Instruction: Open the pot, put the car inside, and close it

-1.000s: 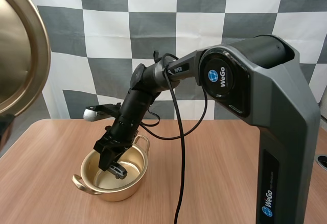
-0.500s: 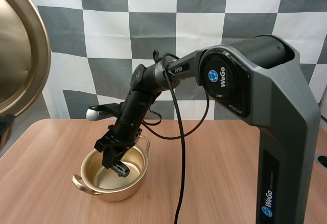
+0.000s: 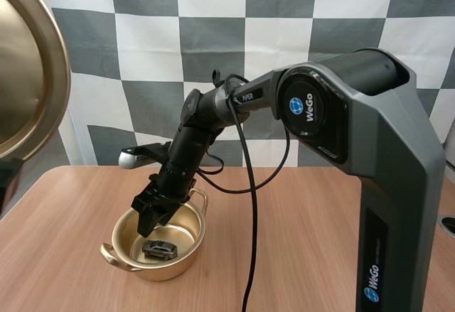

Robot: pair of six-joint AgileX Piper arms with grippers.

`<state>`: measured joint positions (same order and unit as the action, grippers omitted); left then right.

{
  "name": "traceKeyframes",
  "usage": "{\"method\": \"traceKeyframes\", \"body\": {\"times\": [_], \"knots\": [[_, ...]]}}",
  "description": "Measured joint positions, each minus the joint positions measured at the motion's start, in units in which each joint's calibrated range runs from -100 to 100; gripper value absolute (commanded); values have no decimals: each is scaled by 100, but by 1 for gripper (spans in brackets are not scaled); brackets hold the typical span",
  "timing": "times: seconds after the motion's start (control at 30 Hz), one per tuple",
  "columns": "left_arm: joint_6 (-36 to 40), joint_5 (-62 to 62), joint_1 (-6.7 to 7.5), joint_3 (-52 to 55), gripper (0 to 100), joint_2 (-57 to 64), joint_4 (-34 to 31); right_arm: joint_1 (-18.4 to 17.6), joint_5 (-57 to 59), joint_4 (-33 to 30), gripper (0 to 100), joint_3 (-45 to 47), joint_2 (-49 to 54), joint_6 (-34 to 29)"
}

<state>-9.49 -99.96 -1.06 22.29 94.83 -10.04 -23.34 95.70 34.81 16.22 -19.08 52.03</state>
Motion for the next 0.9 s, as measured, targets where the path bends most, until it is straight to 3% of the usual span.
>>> {"method": "traceKeyframes", "body": {"times": [0.23, 0.33, 0.7, 0.9], "knots": [[0, 0, 0, 0, 0, 0, 0, 0, -137, -2, 81, -179, 14, -46], [0, 0, 0, 0, 0, 0, 0, 0, 156, -99, 100, -358, 45, -257], [0, 0, 0, 0, 0, 0, 0, 0, 430, -1058, 100, -1171, 865, -545], [0, 0, 13, 298, 0, -12, 17, 74, 430, -2005, 100, -1635, 1597, -1229]]}}
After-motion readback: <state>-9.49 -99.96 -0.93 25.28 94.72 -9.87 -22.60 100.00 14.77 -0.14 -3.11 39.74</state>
